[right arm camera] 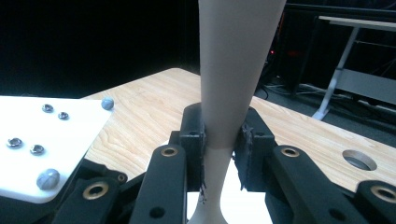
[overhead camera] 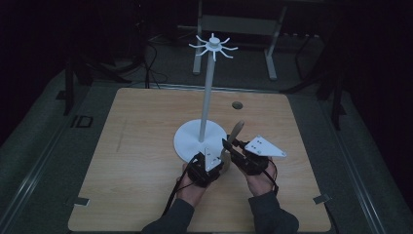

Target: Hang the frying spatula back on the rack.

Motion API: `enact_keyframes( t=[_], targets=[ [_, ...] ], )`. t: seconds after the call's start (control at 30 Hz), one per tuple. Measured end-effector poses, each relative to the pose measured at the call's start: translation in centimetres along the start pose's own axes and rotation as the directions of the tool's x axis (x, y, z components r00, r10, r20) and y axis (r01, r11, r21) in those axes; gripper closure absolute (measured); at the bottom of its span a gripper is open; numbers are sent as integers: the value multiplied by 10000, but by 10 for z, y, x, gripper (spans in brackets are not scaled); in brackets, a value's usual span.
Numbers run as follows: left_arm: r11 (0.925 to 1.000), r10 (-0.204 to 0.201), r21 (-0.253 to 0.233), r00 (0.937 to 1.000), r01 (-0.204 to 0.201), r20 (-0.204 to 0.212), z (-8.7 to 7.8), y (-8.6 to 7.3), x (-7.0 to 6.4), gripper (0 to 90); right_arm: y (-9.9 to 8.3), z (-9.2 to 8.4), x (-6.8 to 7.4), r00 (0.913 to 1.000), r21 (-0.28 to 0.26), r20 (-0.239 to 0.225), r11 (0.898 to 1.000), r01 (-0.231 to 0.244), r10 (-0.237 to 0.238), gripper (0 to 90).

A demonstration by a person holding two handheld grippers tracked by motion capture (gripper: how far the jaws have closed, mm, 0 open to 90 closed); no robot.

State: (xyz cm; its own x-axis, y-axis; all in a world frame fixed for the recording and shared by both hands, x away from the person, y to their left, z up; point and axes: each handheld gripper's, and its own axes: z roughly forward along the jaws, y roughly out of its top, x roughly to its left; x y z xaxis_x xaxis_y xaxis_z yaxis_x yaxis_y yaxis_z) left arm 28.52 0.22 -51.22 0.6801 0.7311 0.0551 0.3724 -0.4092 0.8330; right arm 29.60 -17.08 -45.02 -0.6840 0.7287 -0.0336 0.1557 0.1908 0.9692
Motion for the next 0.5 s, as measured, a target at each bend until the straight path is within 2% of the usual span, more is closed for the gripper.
enact_keyframes(
  t=[0.1,0.23,0.3,0.5],
  targets=[
    [9997,-189,-148,9998,189,-7,-3,-1,1,633,0,0,-1,10000,0,-61,10000,-63,63,749],
    [9984,-496,-248,9987,499,111,-15,-5,10,590,0,0,-2,9999,12,-99,10000,-67,67,749],
    [9968,-704,-386,9975,703,-22,-23,-9,16,577,0,0,-2,9999,14,-93,10000,-73,73,749],
    [9953,-914,-341,9952,902,-362,-39,-24,34,559,2,0,-2,9999,-48,-123,10000,-23,23,750]
  ],
)
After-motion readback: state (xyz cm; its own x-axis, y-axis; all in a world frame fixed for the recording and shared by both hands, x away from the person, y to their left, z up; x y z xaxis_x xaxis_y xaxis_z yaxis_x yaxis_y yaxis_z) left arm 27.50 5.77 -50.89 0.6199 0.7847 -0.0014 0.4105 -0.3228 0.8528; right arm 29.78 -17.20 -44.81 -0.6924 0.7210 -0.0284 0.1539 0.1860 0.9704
